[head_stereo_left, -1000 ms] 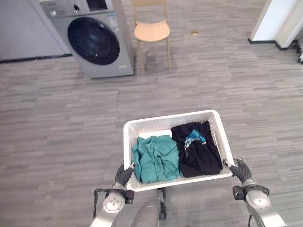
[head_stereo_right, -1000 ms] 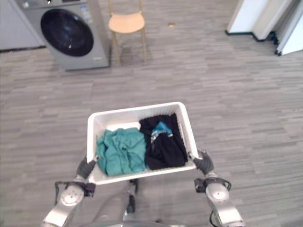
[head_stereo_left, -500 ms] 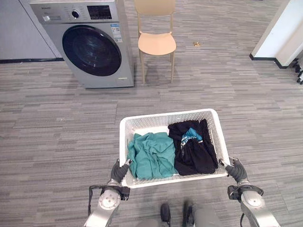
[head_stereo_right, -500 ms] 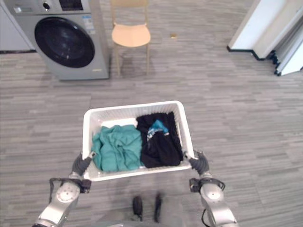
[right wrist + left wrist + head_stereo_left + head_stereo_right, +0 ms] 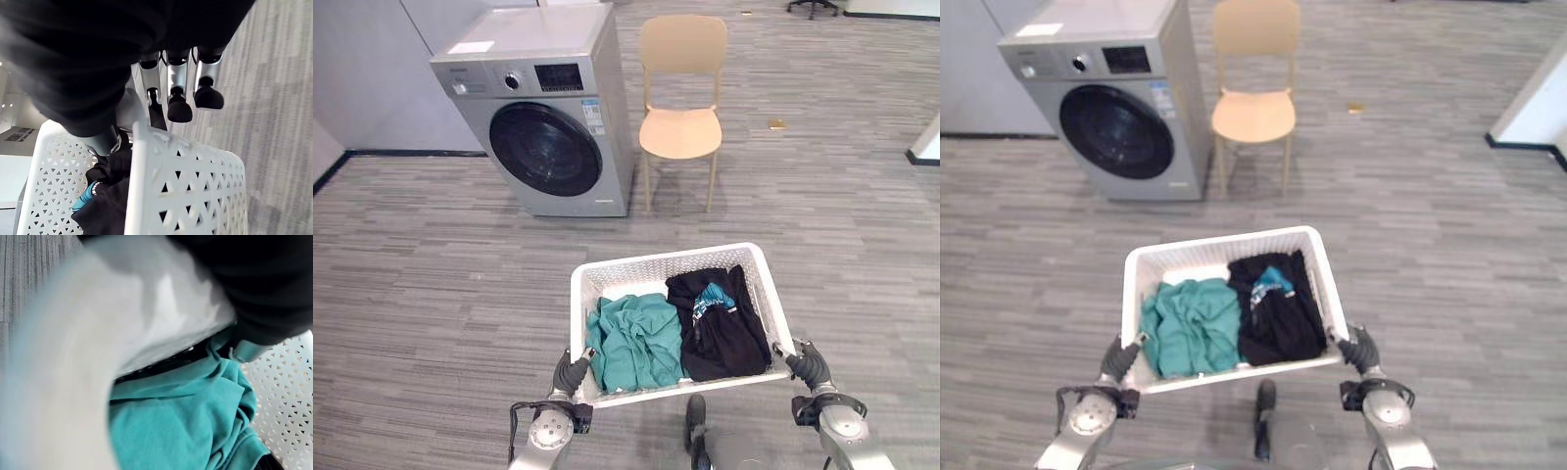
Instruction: Grab the laundry basket,head to the washer,open it,put in the laundry and shut it.
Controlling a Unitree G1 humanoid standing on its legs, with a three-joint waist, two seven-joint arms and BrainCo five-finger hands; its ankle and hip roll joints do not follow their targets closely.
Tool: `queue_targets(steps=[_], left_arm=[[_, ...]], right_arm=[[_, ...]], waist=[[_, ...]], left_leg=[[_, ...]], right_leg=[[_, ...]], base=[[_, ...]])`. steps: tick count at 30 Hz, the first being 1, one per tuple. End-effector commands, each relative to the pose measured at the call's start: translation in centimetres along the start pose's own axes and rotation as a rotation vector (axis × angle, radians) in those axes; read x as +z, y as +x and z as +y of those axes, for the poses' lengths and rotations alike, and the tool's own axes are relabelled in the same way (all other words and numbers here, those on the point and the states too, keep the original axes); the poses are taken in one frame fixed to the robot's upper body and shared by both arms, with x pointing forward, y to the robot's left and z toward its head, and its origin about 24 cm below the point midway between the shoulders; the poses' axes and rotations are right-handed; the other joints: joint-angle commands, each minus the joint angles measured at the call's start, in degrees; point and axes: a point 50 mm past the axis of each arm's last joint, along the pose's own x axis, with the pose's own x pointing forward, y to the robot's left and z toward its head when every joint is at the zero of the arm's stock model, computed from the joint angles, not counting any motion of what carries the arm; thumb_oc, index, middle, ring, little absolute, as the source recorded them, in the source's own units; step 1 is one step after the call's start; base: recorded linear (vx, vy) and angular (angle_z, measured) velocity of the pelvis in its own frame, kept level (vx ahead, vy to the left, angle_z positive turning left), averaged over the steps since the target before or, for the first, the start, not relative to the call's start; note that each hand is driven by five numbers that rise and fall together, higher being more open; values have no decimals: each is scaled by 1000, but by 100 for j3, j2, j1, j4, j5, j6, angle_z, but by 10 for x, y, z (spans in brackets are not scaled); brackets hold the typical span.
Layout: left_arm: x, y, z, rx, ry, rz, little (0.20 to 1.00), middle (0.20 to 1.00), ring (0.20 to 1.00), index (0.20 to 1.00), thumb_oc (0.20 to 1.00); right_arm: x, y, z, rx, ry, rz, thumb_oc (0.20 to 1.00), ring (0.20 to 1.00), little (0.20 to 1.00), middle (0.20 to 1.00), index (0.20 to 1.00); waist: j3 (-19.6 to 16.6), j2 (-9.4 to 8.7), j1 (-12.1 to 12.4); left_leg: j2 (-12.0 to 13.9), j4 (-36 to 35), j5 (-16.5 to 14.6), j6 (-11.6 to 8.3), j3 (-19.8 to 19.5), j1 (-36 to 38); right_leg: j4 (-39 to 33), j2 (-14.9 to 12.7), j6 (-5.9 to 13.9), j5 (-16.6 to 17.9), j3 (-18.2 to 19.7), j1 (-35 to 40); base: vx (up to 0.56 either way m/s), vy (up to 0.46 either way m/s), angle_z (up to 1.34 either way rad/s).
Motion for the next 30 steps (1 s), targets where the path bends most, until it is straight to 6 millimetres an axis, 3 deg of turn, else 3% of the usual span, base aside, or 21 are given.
queue_targets(steps=[1,4,5,6,10,13,16,19,21,25,28,30], left_arm=[[40,5,15,24,-21,-205,200,200,200,200,200],[43,6,13,7,-15,-206,200,200,200,200,200],[43,6,11,-5,-3,-207,200,200,200,200,200],[43,6,11,-5,-3,-207,200,200,200,200,200],[43,6,11,-8,13,-206,200,200,200,200,200],[44,4,11,-11,23,-211,200,200,200,200,200],[40,3,10,-18,22,-203,200,200,200,200,200],[40,5,10,-24,27,-199,200,200,200,200,200],[47,7,19,1,56,-220,200,200,200,200,200],[48,8,23,18,58,-227,200,200,200,200,200],[47,7,26,31,43,-220,200,200,200,200,200],[47,7,26,30,42,-218,200,200,200,200,200]], right_arm=[[57,2,3,30,150,-305,200,200,200,200,200],[59,4,0,17,151,-305,200,200,200,200,200],[61,4,-2,9,153,-311,200,200,200,200,200],[60,4,-2,9,154,-310,200,200,200,200,200],[58,5,-1,2,138,-297,200,200,200,200,200],[56,6,-1,-7,131,-288,200,200,200,200,200],[54,4,2,9,132,-287,200,200,200,200,200],[53,4,9,23,139,-281,200,200,200,200,200],[57,4,18,60,141,-296,200,200,200,200,200],[59,6,21,71,136,-300,200,200,200,200,200],[60,9,23,85,131,-294,200,200,200,200,200],[59,8,23,83,135,-292,200,200,200,200,200]], waist=[[-37,-278,-175],[16,-379,-54],[31,-403,14],[31,-406,14],[121,-211,230],[98,-229,293],[-22,-203,344],[-144,-364,352],[-185,-561,317],[-194,-498,273],[-54,-357,147],[-6,-361,115]], left_leg=[[688,-387,567,-259,200,-267],[525,-641,124,-39,422,-793],[323,-1193,-18,45,494,-1138],[319,-1202,-13,45,494,-1134],[213,-3013,1132,-135,525,-1895],[271,-3222,1361,-151,822,-2109],[334,-3235,1527,-64,854,-1950],[322,-2827,1369,69,976,-1924],[256,-2740,948,275,1160,-1546],[284,-2947,733,337,1185,-1068],[324,-3128,432,304,1097,-480],[301,-3116,360,299,1052,-372]], right_leg=[[-368,-345,1005,-762,175,582],[-466,-429,1008,-961,217,901],[-508,-452,1055,-1082,242,1075],[-508,-455,1056,-1083,241,1075],[-512,-124,1014,-1477,463,1661],[-414,-91,1009,-1714,645,1982],[-280,-95,1052,-1904,778,2180],[159,-360,1240,-1863,861,2185],[1455,-645,1657,-1049,826,1570],[1600,-713,1617,-869,524,994],[777,-682,1444,-1118,-118,336],[458,-622,1445,-1051,-165,262]], base=[[316,-137,-23],[314,-55,-22],[317,-16,-13],[330,9,-12],[381,39,-13],[493,118,-30],[476,161,-33],[460,209,-32],[518,263,-45],[252,100,-18],[405,51,-23],[222,-14,11]])
